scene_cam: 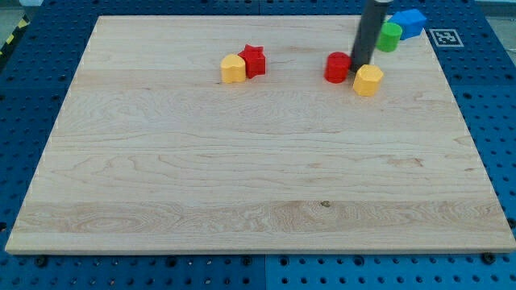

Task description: Place the red circle towards the bottom of the red star

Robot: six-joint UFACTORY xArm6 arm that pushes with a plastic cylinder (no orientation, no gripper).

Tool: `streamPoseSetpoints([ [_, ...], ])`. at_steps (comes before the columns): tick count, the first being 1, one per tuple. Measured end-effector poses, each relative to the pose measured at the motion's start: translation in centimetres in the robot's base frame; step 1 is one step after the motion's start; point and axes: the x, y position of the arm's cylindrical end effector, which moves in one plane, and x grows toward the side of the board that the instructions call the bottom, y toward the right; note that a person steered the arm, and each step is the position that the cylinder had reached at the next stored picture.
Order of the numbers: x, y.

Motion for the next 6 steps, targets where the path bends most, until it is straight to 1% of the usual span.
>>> streamPoseSetpoints([
  [3, 1.2, -11.1],
  [4, 1.2, -11.5],
  [5, 1.2, -6.0],
  [6, -0.1, -0.4],
])
